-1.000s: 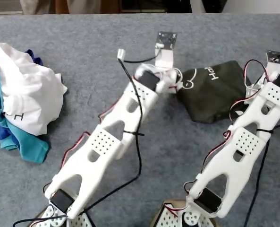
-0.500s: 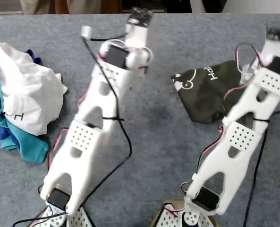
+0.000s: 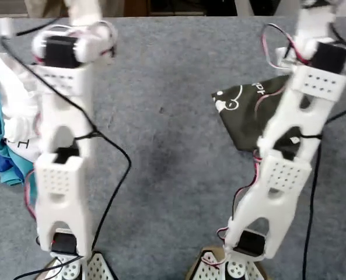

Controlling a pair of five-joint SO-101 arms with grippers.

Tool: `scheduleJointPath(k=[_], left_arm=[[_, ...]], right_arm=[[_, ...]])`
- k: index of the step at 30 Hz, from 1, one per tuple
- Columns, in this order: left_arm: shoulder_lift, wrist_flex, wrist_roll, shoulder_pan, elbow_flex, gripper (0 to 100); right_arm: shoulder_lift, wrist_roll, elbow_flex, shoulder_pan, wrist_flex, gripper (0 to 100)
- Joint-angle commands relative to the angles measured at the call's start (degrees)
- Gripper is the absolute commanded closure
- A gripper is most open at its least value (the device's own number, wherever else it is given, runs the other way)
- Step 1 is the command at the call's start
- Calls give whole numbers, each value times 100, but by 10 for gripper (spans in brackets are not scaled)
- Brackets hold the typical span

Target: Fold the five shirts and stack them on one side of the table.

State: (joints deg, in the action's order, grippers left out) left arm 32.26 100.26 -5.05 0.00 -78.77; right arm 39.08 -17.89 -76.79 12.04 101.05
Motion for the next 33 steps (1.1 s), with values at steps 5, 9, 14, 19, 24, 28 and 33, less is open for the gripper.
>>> scheduleJointPath(k=[5, 9, 14, 19, 24, 28, 33], left_arm=[[-2932, 79, 26, -809, 3596, 977], [-4673, 53, -53, -818, 5662, 976], [-5851, -668, -510, -1626, 7868, 960], [-5903, -1495, -352, -2760, 8853, 837], [-5323, -2136, -9, -2549, 9758, 819], [-4681, -2752, 475, -2514, 9846, 820], [-4233, -2804, 791, -2505, 9231, 940]], right_arm=[[-2079, -563, 2448, -971, -114, 968], [-2360, -589, 2862, -1121, -149, 968], [-2352, -1055, 2941, -1068, -44, 966], [-2343, -1090, 2949, -1077, 9, 964], [-2352, -1090, 3310, -1095, -18, 964], [-2360, -1134, 3582, -1042, -26, 964], [-2352, -1134, 3618, -1015, -26, 964]])
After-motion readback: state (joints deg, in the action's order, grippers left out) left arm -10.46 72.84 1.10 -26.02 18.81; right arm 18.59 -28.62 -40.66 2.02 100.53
